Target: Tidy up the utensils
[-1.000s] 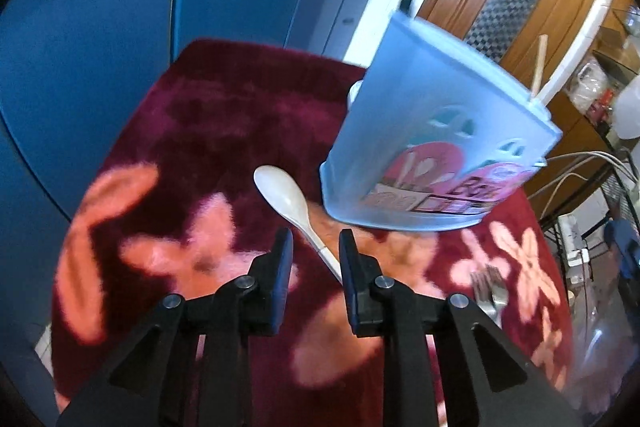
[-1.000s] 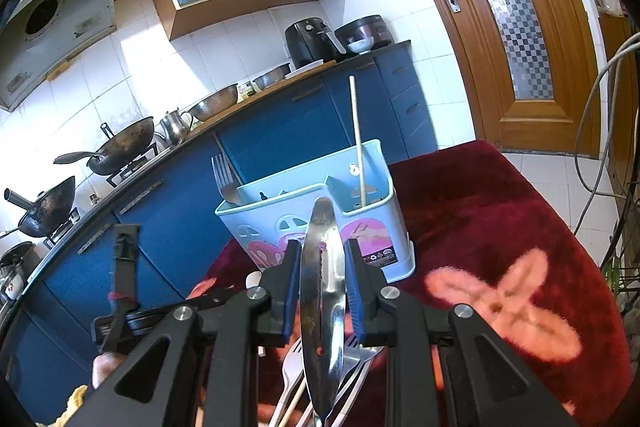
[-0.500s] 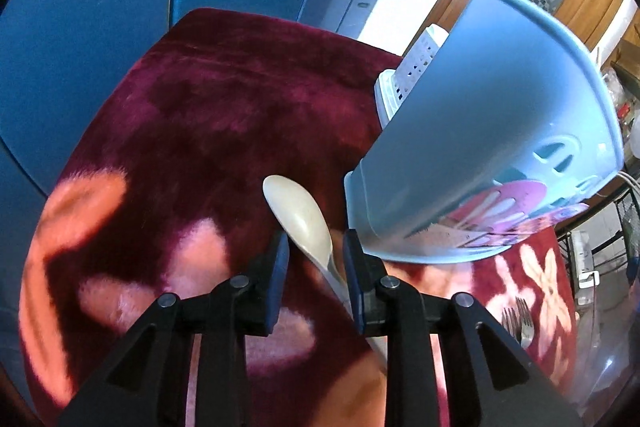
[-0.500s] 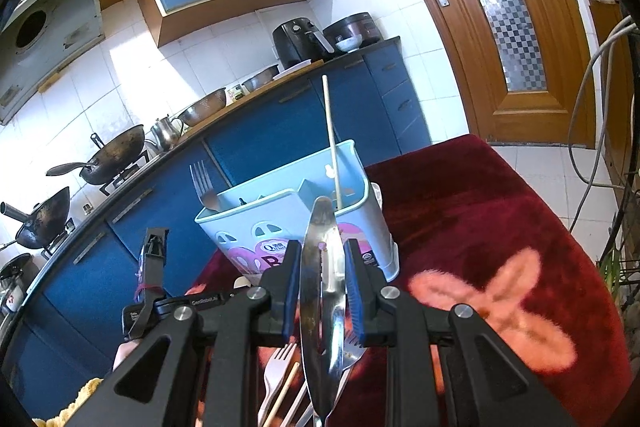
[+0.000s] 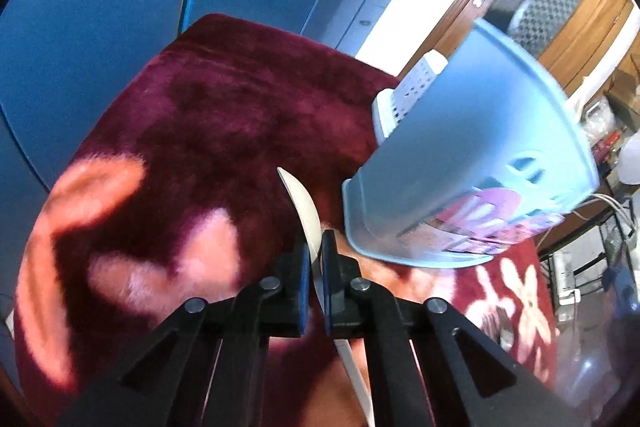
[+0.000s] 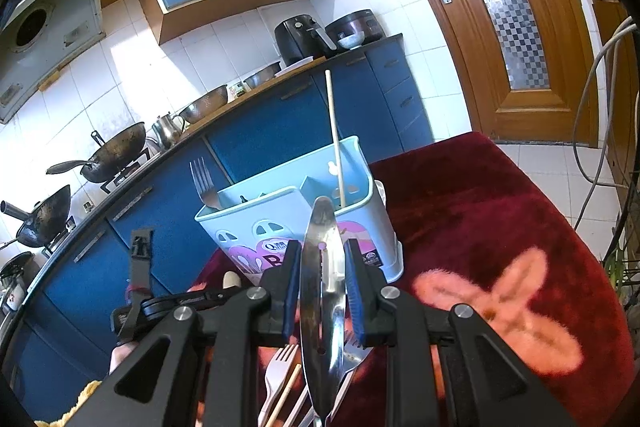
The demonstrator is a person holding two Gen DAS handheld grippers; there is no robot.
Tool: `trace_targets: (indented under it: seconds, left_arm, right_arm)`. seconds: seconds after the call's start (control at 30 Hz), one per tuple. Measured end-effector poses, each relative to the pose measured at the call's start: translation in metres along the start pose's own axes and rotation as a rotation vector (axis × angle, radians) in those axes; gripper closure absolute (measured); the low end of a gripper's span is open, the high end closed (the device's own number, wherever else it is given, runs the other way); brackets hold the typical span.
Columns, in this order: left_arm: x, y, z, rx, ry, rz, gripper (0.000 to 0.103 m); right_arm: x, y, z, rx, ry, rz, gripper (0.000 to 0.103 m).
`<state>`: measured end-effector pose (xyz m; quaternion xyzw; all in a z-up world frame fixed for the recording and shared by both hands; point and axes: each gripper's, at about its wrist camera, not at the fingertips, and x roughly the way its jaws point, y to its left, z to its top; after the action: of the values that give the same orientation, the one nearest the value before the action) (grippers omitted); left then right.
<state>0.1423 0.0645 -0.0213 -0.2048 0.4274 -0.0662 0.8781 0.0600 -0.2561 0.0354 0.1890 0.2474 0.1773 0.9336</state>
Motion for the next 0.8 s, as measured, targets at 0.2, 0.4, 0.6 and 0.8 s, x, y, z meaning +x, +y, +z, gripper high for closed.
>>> trace_targets:
  seconds: [0.2,0.4,0.6,0.8]
  left_arm:
    - [-0.046,-0.015,-0.007,0.042,-0.123,-0.056,0.100]
    - [-0.094,-0.048,-0.001,0.120,-0.282,-0.070,0.100]
    - [-0.129,-0.075,0.009,0.213,-0.430,-0.055,0.100]
    - [-0.137,-0.108,0.030,0.303,-0.529,-0.017,0.100]
  right_arm:
    - [-0.004,0.003,0.003,-0.009,-0.017,0.011,0.079]
    - [-0.009,0.009,0.011,-0.018,-0.045,0.022,0.079]
    - [-0.009,0.014,0.021,-0.037,-0.075,0.027,0.079]
    - [-0.004,0.019,0.037,-0.050,-0.113,0.036,0.079]
